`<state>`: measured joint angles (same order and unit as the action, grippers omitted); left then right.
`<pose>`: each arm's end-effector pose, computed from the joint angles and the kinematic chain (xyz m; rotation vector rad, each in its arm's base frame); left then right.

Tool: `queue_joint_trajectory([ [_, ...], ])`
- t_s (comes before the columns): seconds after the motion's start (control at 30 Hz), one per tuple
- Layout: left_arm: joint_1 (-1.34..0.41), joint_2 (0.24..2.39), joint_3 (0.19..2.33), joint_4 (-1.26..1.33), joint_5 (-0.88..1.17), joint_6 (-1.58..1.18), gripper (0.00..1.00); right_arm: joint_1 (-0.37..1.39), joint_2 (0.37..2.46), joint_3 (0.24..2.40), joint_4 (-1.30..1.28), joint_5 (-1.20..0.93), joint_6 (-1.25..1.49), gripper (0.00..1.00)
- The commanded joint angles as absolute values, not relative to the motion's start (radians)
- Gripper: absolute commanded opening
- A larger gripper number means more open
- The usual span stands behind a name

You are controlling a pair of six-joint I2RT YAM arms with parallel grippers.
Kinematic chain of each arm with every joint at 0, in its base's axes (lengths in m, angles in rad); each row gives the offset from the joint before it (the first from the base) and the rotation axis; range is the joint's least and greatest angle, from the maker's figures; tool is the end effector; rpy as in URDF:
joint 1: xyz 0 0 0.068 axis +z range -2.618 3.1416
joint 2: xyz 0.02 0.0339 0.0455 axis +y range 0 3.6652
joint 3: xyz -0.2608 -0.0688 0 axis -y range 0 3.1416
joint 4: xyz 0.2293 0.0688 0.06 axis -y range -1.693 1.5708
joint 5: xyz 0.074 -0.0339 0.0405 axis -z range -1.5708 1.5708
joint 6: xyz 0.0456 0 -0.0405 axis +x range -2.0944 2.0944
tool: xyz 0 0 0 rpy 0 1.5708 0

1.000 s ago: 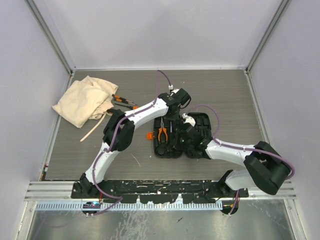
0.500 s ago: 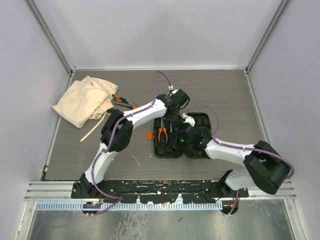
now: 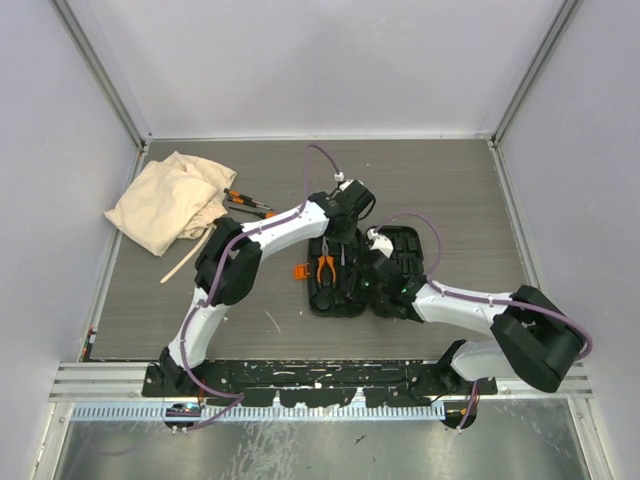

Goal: Sort the tools into containers
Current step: Place the hammer in the storage box, then adjust the storage box at the center of the board.

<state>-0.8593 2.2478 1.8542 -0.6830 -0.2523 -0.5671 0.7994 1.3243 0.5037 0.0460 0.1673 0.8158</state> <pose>0.3183 -0.3517 0.1802 0.2963 2.5855 -0.1798 0.1739 0.1679 0.1564 0.1048 2.4104 0.5930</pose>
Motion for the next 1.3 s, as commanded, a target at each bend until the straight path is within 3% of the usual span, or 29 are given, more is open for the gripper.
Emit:
queue_joint_trajectory([
  [0.0,-0.896,2.297,1.771,-0.787,-0.08,-0.579,0.02,0.804,1.235,0.448,-0.138,0.145,0.76,0.01],
  [0.23,-0.883,2.206,1.772,-0.763,-0.022,-0.584,0.07,0.803,1.095,0.55,-0.113,0.061,0.7,0.08],
  [0.37,-0.878,2.161,1.829,-0.789,-0.015,-0.574,0.14,0.803,1.085,0.579,-0.144,0.068,0.702,0.21],
  [0.8,-0.825,1.945,1.781,-0.74,-0.026,-0.569,0.34,0.801,0.829,0.496,-0.294,0.358,0.777,0.31],
  [1.0,-0.752,1.82,1.658,-0.742,-0.053,-0.555,0.35,0.768,0.932,0.588,-0.437,0.423,0.756,0.31],
  [1.27,-0.598,1.601,1.37,-0.709,-0.05,-0.519,0.37,0.666,1.103,0.64,-0.404,0.311,0.626,0.37],
])
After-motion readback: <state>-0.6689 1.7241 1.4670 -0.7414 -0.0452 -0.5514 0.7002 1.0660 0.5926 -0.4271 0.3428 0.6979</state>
